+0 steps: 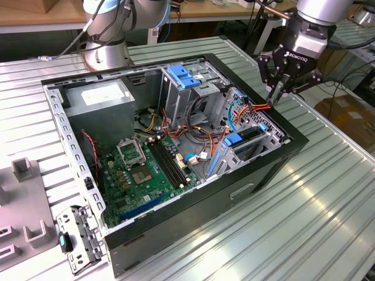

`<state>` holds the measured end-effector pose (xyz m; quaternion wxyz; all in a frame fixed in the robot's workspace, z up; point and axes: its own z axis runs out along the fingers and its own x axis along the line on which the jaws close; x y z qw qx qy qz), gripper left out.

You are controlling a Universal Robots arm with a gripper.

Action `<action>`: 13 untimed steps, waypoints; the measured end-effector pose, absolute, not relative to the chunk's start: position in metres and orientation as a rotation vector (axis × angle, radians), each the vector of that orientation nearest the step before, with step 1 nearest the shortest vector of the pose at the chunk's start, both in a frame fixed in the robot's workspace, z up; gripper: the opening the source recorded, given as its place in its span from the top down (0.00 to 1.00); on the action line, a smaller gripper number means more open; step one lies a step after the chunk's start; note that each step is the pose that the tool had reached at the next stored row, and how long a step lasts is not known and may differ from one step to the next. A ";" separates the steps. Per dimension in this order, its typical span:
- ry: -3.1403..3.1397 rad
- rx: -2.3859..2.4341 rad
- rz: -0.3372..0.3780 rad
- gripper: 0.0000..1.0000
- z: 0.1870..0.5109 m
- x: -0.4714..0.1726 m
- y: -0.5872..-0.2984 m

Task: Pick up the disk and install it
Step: 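Insert the first disk wire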

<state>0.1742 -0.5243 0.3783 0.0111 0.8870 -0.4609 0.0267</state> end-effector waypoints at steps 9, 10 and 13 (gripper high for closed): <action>-1.162 2.900 0.086 0.69 0.375 0.175 -0.524; -1.140 2.908 0.087 0.69 0.374 0.175 -0.525; -1.109 2.921 0.087 0.69 0.372 0.175 -0.525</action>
